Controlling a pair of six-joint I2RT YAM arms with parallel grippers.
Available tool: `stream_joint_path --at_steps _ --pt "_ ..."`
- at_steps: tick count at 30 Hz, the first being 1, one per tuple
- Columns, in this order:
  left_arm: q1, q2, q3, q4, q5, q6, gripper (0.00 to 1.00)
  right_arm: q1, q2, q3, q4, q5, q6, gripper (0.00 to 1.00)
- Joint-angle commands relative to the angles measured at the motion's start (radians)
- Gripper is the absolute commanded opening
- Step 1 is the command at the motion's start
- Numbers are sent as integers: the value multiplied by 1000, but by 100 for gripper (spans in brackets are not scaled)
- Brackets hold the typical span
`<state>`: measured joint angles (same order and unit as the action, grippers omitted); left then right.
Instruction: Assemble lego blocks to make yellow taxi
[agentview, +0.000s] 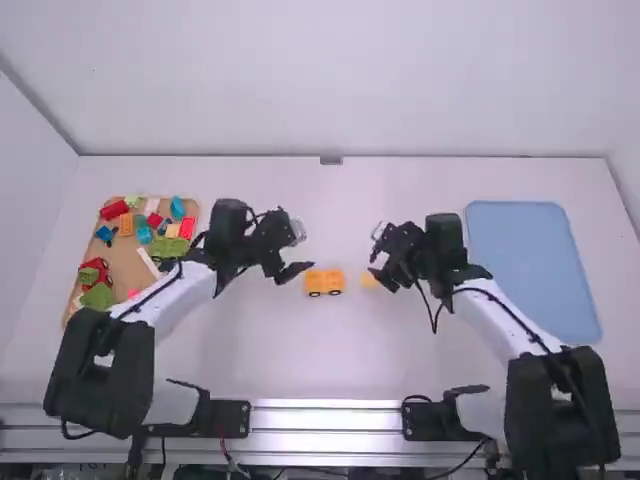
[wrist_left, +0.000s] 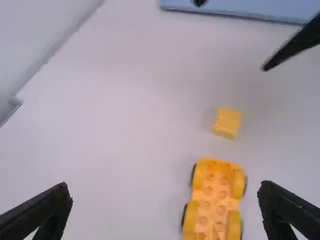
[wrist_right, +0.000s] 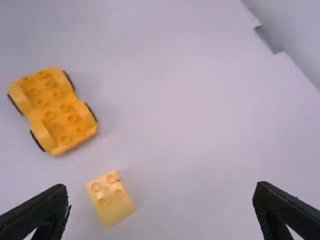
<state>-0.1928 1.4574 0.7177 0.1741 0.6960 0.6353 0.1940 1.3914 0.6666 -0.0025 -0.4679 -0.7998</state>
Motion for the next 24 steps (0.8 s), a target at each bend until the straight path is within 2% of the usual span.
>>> stream_joint_path --at_steps 1,4,7,11,16,21,24 --pt "4 -23 -77 74 33 -138 99 -21 60 29 -5 -129 -102 98" --pt "-2 -20 -137 179 48 -148 99 -82 138 37 -5 -306 -172 98" --pt "-2 -3 -144 185 56 -122 99 -136 222 54 -5 -434 -242 99" --pt "20 28 -138 177 192 -53 99 -197 338 74 -11 -541 -347 99" --pt "49 55 -138 183 325 43 99 -203 462 105 -3 -545 -421 99" --pt "38 61 -138 175 335 43 99 -201 560 142 -2 -528 -479 100" --pt "35 61 -138 175 336 42 99 -200 590 145 -2 -531 -542 96"
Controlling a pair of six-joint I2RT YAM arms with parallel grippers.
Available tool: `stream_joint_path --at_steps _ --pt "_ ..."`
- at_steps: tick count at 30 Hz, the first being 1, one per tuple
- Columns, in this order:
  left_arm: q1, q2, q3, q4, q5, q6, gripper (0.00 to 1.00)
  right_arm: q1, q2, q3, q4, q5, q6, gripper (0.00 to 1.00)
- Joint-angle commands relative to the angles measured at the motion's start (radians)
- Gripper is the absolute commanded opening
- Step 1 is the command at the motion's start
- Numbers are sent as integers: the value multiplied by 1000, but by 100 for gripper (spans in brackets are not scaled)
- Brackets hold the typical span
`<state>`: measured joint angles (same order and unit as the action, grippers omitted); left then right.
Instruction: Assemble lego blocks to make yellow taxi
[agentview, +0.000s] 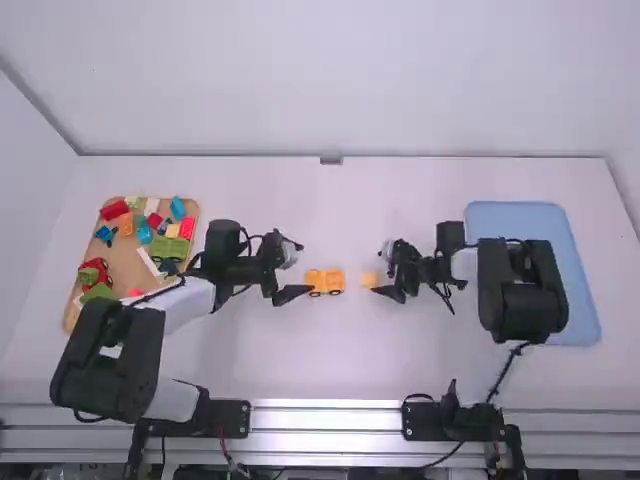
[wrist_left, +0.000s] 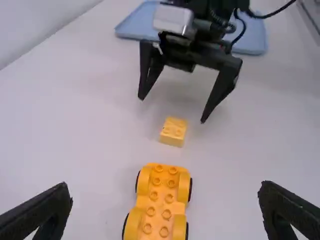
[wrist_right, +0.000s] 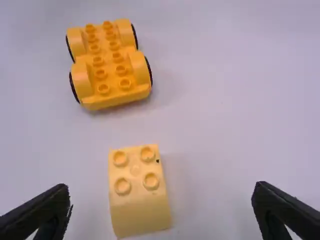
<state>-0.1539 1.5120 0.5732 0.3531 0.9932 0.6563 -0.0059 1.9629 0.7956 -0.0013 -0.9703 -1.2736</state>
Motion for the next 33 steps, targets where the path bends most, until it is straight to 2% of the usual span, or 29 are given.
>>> stream_joint_path --at_steps 1,7,13,15,21,25,30,33 --pt "-3 7 6 -4 39 17 99 -1 34 20 2 -28 -82 94" --pt "-3 8 6 -5 44 3 99 21 100 51 28 -40 -86 93" --pt "-3 9 6 -5 42 0 99 37 158 90 21 -58 -92 83" --pt "-3 9 6 -4 35 -13 99 43 158 87 19 -52 -100 73" --pt "-3 22 6 -5 36 3 99 45 158 87 17 -42 -91 33" --pt "-3 79 4 1 12 32 99 44 158 91 6 -54 -85 30" --pt "-3 256 8 122 51 33 99 32 124 158 -195 -67 -101 25" --pt "-4 366 7 243 35 33 99 34 80 204 -363 -62 -216 24"
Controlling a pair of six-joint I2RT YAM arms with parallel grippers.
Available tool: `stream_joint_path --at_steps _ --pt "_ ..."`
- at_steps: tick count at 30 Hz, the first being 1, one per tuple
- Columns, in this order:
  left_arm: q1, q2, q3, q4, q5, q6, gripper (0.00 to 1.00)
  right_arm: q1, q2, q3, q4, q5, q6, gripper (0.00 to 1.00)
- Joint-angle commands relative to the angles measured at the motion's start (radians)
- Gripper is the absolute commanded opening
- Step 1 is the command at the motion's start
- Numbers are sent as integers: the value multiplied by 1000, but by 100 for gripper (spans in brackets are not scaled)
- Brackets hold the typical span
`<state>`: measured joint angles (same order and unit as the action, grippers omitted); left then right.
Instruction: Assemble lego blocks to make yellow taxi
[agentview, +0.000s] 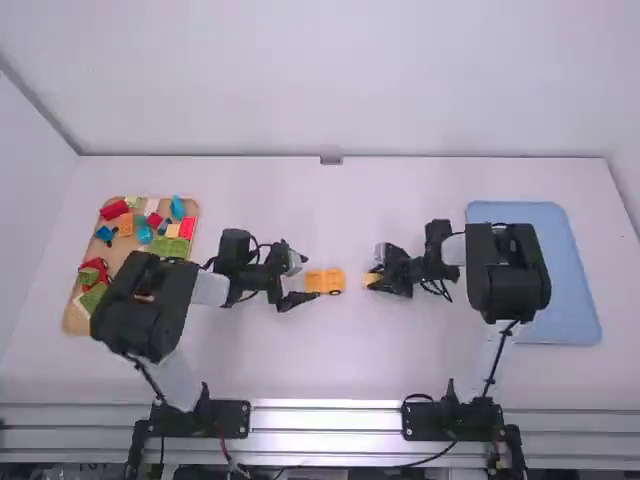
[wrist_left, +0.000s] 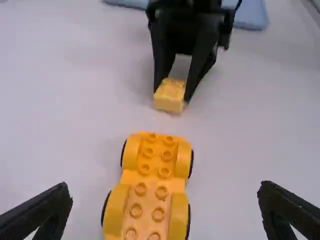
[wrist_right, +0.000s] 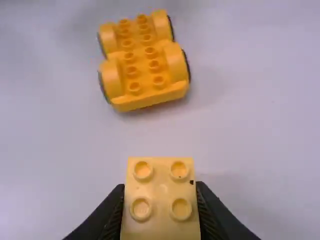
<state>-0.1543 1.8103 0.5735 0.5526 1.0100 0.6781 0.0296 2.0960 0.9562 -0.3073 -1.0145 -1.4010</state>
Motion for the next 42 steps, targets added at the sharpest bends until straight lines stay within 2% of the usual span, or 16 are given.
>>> stream_joint_path --at_steps 1,4,8,13,19,22,25,27,30,34,42 --pt "-4 73 7 49 19 11 99 -2 -55 47 -66 -18 -95 24" --pt "-3 159 7 142 24 11 99 7 -109 77 -182 -18 -153 25" --pt "-12 201 7 172 -10 11 99 32 -165 77 -202 -17 -145 27" --pt "-66 202 52 80 -115 106 99 97 -233 77 -189 29 -81 29" --pt "-106 202 138 -81 -199 167 99 166 -238 77 -143 51 -7 28" --pt "-106 202 158 -141 -201 230 91 197 -237 73 -143 51 -10 28" --pt "-98 202 155 -159 -208 244 78 227 -237 48 -82 51 3 25" --pt "-103 202 143 -150 -208 244 71 242 -237 19 9 53 69 25" --pt "-98 202 126 -125 -208 244 50 268 -237 -48 203 87 237 25" --pt "-103 202 111 -90 -208 244 49 293 -237 -94 295 99 298 26" --pt "-107 202 102 -72 -171 244 47 305 -237 -132 349 124 321 24"
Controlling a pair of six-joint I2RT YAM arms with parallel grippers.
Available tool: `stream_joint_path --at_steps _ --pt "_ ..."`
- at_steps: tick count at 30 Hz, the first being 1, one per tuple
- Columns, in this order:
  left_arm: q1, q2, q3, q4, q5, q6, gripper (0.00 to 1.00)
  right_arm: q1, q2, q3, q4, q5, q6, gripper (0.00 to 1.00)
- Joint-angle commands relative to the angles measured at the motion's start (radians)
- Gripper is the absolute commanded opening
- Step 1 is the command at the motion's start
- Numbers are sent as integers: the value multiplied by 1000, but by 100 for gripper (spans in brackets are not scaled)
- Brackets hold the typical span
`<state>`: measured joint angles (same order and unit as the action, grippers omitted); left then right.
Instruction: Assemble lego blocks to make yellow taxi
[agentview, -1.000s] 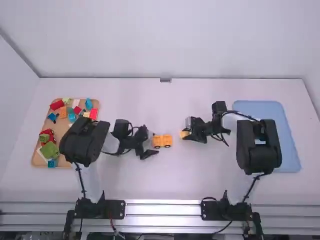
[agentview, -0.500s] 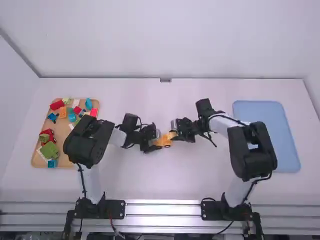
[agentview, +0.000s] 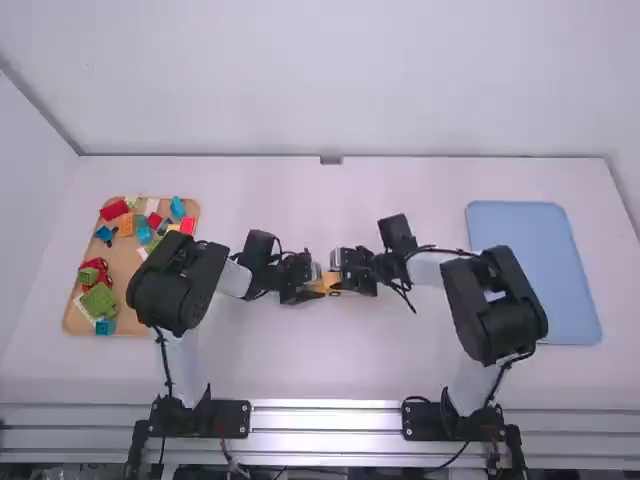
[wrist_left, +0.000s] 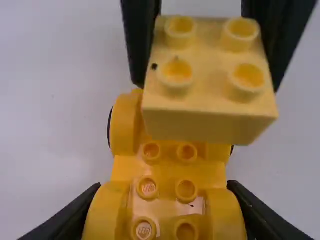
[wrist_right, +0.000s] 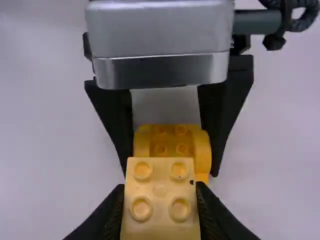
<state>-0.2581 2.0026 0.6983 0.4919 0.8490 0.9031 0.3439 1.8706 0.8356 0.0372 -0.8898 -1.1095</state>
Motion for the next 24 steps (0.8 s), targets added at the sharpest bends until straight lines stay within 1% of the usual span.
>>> stream_joint_path --at_steps 1,7,12,15,18,21,24 --pt "-3 10 -23 -12 -8 22 47 -12 -11 -16 9 -4 29 24" --pt "-3 10 -25 -39 14 37 45 -24 -1 -19 6 -9 35 25" --pt "-3 10 -25 -47 26 30 43 -11 62 -9 35 -30 51 25" --pt "-4 10 -24 -48 21 30 43 -15 68 4 9 -46 80 25" --pt "-3 10 -23 -45 21 30 43 -16 66 1 -11 -68 19 25" --pt "-3 10 -23 -43 -2 29 43 -16 66 1 -7 -53 15 25" --pt "-4 10 -23 -43 5 30 43 -8 67 1 10 -16 67 25"
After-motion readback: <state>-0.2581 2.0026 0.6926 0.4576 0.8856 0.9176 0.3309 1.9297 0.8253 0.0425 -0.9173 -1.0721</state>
